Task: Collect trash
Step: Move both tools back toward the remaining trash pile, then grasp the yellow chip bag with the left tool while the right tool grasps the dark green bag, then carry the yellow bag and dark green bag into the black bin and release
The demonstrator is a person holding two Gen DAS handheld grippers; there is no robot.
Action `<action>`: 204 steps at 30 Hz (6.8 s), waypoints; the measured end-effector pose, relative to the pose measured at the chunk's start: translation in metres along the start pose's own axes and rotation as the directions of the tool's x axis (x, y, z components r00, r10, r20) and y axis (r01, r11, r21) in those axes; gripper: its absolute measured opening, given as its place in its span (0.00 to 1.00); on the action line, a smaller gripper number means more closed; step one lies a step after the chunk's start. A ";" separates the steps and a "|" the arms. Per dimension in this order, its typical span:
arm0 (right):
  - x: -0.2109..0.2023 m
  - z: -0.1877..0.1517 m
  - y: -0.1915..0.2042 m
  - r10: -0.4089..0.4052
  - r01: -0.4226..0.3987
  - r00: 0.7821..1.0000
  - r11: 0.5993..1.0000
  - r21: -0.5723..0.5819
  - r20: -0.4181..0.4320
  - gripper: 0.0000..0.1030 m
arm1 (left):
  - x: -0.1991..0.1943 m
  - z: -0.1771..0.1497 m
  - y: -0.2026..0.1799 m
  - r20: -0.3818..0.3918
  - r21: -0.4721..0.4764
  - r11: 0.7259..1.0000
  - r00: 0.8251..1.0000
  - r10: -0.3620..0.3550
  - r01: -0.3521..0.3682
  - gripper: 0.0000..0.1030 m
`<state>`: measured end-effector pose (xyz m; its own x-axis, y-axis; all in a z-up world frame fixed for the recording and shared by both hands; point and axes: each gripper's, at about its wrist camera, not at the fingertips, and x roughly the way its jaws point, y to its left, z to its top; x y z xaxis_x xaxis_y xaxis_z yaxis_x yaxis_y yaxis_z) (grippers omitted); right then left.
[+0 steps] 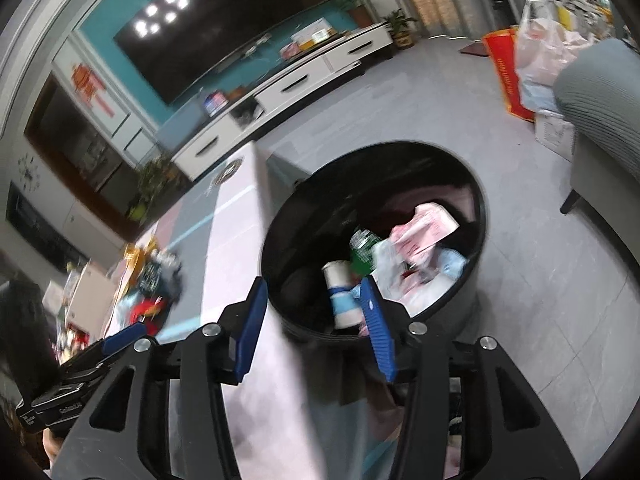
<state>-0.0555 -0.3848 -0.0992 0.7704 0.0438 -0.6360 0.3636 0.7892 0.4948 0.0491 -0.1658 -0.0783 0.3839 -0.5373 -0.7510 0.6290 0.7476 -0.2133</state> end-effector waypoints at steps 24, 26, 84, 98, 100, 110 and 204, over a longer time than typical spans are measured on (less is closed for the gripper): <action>0.029 -0.050 0.142 0.061 -0.126 0.977 0.939 -0.320 -0.206 0.52 | -0.120 -0.109 0.177 0.029 -0.450 0.870 0.970 0.240 -0.202 0.89; 0.034 -0.053 0.149 0.060 -0.132 0.974 0.933 -0.334 -0.218 0.52 | -0.121 -0.109 0.179 0.038 -0.452 0.871 0.972 0.233 -0.191 0.89; 0.180 0.004 0.207 0.237 -0.312 0.926 0.918 -0.244 -0.293 0.25 | 0.000 0.061 0.261 0.181 -0.555 0.815 0.980 -0.079 0.168 0.04; 0.102 0.011 0.173 0.295 -0.339 0.929 0.922 -0.189 -0.225 0.25 | -0.084 0.031 0.217 0.289 -0.484 0.858 0.957 -0.029 0.172 0.04; 0.092 0.005 0.168 0.291 -0.335 0.930 0.923 -0.190 -0.226 0.25 | -0.092 0.024 0.210 0.284 -0.473 0.867 0.959 -0.019 0.157 0.04; 0.048 -0.023 0.150 0.239 -0.286 0.945 0.935 -0.211 -0.221 0.25 | -0.112 -0.017 0.160 0.231 -0.393 0.917 0.972 0.027 0.068 0.04; -0.006 0.036 -0.049 -0.028 0.011 0.994 0.987 0.160 0.105 0.54 | 0.063 0.060 -0.073 -0.004 0.174 0.985 1.000 0.009 -0.008 0.74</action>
<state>-0.0592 -0.4453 -0.0980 0.8105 -0.0433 -0.5841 0.4515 0.6815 0.5760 0.0675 -0.2777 -0.0721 0.3868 -0.5294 -0.7550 0.7340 0.6724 -0.0954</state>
